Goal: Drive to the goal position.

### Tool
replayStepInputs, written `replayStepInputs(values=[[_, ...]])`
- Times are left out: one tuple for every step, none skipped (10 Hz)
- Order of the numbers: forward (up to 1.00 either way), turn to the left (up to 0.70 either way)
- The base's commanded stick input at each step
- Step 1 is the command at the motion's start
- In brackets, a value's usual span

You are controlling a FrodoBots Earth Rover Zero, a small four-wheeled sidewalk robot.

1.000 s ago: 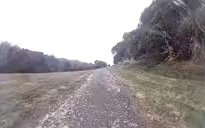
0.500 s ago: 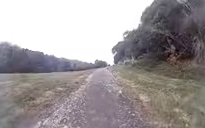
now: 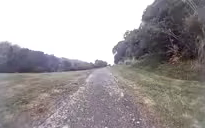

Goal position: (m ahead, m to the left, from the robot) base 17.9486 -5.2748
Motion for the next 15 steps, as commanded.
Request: replayStepInputs(values=[[0.45,0.0],[0.45,0.0],[0.45,0.0],[0.45,0.0],[0.45,0.0],[0.45,0.0],[0.45,0.0],[0.45,0.0],[0.45,0.0],[0.45,0.0],[0.45,0.0],[0.45,0.0],[0.45,0.0],[0.45,0.0],[0.45,0.0]])
